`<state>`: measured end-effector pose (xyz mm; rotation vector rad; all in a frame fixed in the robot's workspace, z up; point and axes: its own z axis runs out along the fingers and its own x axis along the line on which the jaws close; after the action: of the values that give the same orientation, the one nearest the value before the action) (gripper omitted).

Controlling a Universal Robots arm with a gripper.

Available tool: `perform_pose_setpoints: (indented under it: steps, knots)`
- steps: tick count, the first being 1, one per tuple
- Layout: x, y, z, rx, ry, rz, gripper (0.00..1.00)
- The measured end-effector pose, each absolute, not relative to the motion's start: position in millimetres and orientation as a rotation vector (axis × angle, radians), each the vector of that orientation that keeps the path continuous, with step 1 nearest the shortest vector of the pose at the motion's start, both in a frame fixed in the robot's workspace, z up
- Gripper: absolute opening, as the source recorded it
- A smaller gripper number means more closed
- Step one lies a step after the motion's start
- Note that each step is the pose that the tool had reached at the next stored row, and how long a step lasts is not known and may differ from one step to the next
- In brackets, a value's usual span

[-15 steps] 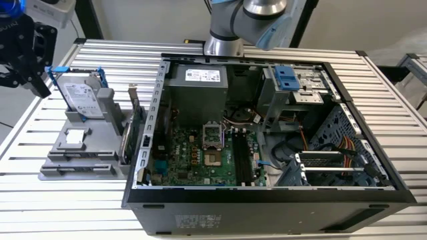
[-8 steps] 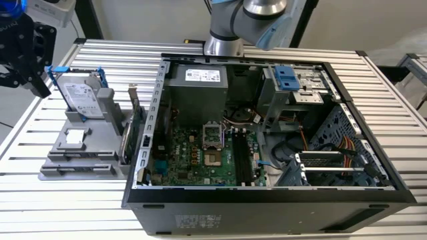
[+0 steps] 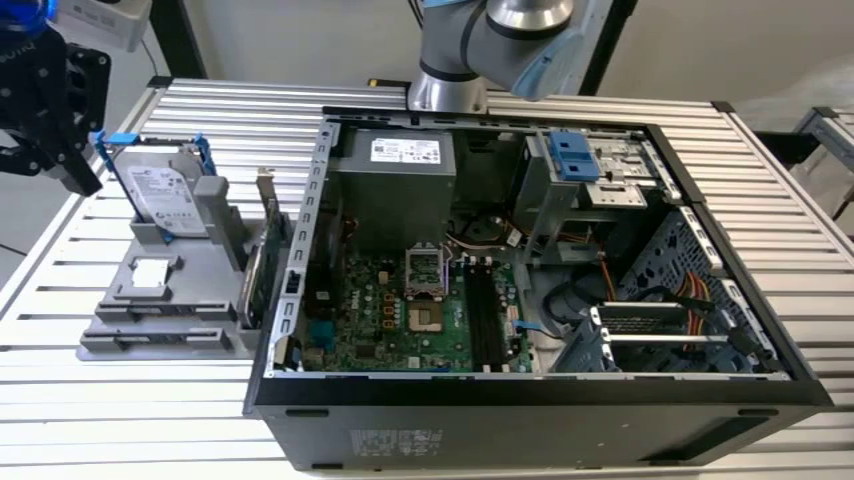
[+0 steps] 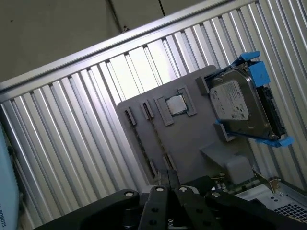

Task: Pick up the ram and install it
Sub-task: 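Pick up the ram and move it above insertion slot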

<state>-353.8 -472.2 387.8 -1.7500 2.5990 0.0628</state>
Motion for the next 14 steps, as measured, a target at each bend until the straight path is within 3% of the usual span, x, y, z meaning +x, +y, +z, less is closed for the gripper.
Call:
perform_pose_setpoints:
  steps: [14]
  knots:
    - [-353.8,-472.1,387.8,-2.001,2.405,0.054,0.00]
